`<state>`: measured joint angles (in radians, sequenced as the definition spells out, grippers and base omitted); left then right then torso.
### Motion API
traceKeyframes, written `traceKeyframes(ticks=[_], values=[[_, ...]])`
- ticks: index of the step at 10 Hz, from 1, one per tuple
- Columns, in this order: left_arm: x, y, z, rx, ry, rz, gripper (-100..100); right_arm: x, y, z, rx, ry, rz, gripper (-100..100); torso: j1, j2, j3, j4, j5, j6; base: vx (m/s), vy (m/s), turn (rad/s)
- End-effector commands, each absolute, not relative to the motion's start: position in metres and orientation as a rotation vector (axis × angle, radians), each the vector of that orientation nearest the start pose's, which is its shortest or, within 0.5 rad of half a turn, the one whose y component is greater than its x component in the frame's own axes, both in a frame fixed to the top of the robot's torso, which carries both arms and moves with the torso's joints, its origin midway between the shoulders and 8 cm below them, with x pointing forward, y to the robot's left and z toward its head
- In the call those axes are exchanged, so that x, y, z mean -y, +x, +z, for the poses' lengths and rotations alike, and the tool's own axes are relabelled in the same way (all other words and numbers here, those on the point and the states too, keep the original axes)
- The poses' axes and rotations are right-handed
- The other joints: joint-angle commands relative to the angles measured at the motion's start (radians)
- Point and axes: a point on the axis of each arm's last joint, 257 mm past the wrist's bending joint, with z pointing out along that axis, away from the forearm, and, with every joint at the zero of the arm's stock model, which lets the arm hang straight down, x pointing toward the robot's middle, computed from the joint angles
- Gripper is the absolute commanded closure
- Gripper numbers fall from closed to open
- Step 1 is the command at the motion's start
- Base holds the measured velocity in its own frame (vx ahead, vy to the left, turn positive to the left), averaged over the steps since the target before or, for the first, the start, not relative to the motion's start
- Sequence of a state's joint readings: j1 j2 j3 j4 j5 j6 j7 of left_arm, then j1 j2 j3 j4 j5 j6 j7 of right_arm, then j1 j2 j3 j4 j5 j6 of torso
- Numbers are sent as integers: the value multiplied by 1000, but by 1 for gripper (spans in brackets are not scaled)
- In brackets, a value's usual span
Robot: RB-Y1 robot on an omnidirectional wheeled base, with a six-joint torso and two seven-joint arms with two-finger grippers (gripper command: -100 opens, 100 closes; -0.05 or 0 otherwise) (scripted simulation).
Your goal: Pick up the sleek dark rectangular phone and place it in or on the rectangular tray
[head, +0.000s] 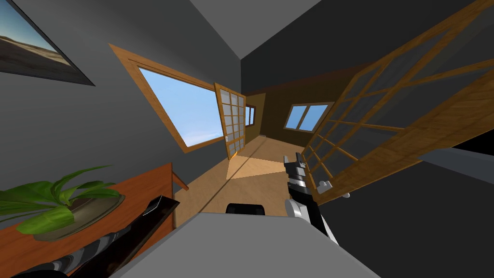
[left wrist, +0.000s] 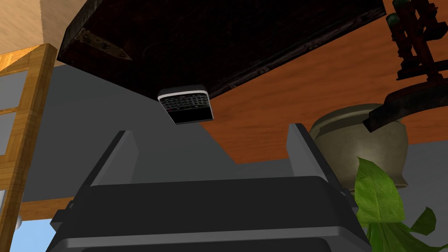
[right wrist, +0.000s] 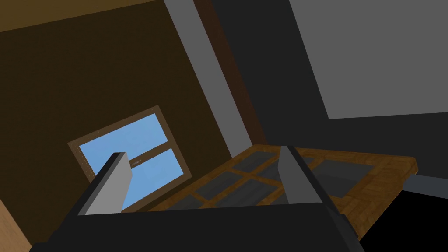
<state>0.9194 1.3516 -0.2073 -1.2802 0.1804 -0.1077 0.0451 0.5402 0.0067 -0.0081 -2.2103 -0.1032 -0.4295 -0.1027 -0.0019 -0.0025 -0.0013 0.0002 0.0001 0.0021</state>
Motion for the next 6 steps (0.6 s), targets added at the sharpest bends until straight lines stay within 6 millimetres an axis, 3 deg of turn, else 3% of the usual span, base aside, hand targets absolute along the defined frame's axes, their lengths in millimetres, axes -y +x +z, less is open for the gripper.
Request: traceKeyframes(ticks=[1, 2, 6], values=[[-710, 58, -377, -2443, -919, 296, -100, 305, 359, -35, -619, 915, 1390, 0, 0, 0, 0, 0, 0, 0, 0, -9, 10], [-710, 59, -376, -2443, -919, 295, 0, 305, 359, -35, -619, 915, 1390, 0, 1, 0, 0, 0, 0, 0, 0, 0, 0], [-710, 59, -376, -2443, -919, 295, 0, 305, 359, -35, -619, 915, 1390, 0, 1, 0, 0, 0, 1, 0, 0, 0, 0]])
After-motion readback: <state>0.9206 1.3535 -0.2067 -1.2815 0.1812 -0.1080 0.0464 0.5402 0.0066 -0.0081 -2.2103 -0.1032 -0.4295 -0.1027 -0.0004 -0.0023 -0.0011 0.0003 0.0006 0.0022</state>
